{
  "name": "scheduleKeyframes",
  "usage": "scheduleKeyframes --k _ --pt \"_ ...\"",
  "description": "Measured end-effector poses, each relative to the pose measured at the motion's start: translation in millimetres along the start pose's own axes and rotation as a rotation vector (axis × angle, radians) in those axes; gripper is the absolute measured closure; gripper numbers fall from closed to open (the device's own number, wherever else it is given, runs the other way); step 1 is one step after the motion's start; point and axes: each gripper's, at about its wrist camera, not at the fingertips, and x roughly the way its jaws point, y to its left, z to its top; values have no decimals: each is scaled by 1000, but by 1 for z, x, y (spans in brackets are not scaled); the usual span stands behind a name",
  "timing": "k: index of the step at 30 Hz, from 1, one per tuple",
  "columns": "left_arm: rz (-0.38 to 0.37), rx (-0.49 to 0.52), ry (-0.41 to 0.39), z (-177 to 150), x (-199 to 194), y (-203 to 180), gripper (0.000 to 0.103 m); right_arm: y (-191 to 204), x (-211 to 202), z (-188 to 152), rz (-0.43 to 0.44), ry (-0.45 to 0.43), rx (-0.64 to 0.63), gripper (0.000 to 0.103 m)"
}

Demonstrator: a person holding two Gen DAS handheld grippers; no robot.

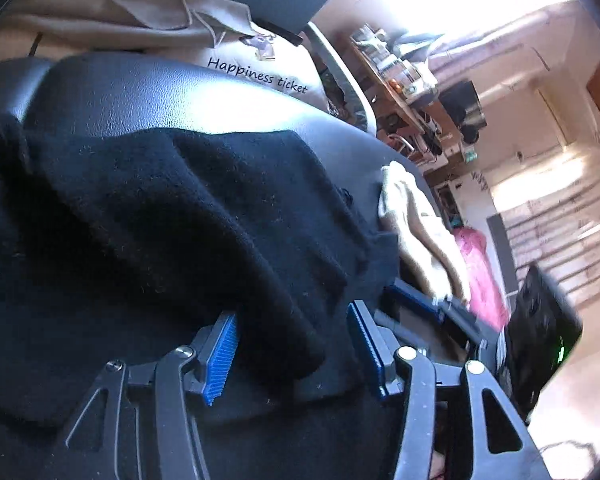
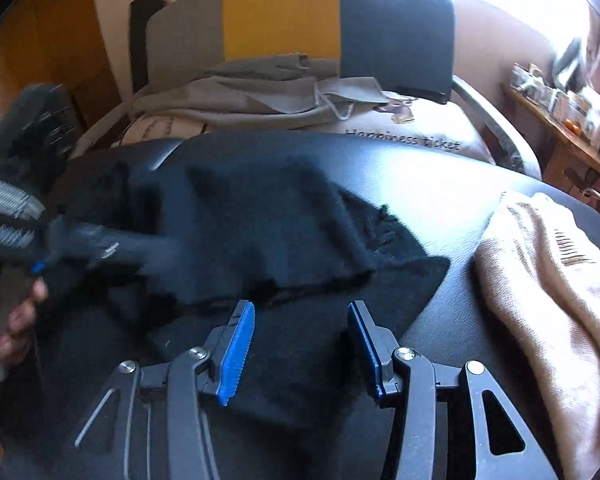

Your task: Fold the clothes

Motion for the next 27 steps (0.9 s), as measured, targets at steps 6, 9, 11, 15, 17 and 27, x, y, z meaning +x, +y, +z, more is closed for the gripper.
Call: scheduleKeyframes --k 6,9,11,15,17,27 --pt "9 -48 -27 12 4 6 95 4 5 -2 7 3 8 53" --pt "-45 -16 -90 25 -6 -1 95 5 5 -1 5 -12 7 53" --pt "-63 -1 -120 38 -13 -5 96 6 7 1 -1 -16 0 53" --pt "-62 17 -178 73 -21 -7 96 6 16 2 -1 -13 11 53" --pt "-61 -2 -205 96 -24 -2 96 5 22 2 3 -10 22 53" --pt "60 -123 -189 175 -18 54 85 11 32 -3 11 -38 35 38"
